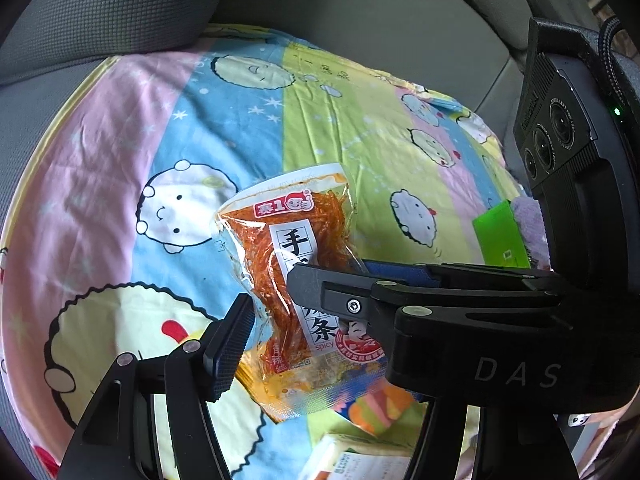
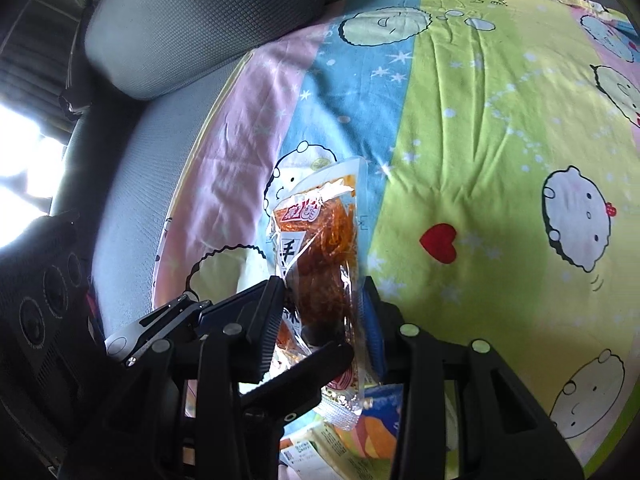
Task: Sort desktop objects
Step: 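Close the right tool on the spicy strips bag and lift it, then carry the spicy strips bag with the right tool toward the green box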
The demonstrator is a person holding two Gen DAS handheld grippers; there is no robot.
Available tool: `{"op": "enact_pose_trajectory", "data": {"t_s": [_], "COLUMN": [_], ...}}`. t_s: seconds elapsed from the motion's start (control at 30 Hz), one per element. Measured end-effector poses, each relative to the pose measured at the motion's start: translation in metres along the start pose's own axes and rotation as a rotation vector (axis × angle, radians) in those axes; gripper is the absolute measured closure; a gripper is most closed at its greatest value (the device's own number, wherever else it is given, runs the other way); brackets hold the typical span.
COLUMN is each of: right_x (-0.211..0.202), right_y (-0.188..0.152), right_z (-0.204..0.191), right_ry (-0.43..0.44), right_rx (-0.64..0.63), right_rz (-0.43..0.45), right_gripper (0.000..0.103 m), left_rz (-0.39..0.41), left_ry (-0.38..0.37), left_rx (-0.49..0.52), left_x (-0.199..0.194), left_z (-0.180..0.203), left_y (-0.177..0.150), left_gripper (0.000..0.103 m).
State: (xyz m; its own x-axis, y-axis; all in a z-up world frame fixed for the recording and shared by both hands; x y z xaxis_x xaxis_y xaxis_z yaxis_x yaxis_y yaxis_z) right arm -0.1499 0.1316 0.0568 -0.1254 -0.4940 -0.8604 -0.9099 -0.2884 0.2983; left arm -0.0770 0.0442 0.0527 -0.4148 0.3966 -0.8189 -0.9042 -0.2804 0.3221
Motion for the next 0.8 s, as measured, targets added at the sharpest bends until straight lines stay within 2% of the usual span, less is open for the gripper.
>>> {"op": "enact_pose_trajectory", "data": {"t_s": [0.27, 0.8], "right_x": [-0.029, -0.062], "right_y": [-0.014, -0.036], "right_z": [-0.004, 0.006], "right_ry": [-0.012, -0.027], "right_rx": [-0.006, 0.024], "right_rz": [0.045, 0.105], "right_gripper": [0.065, 0.065], "left_rz": [0.034, 0.032], "left_ry": [-0.018, -0.04], "left_rx": [0.034, 0.087], "left_x": [-0.015, -0.021], "left_z": [0.02, 0.052], "left_y": [-0.004, -0.012], "left_gripper": [0.038, 0.038]}}
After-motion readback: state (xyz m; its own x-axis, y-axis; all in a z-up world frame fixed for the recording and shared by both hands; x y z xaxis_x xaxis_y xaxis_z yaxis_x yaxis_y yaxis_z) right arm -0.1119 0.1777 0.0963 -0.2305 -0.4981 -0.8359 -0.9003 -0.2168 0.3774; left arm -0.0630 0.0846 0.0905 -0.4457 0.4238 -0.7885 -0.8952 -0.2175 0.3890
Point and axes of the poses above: each gripper's, at about its wrist camera, not at the fingertips, and x roughly the way its jaws point, z to its right, y to its top, the point moved 1 cm from there along x, roughly the way its jaws point, and after that the axes turned 8 degrees about -x, right-handed, at the moved point
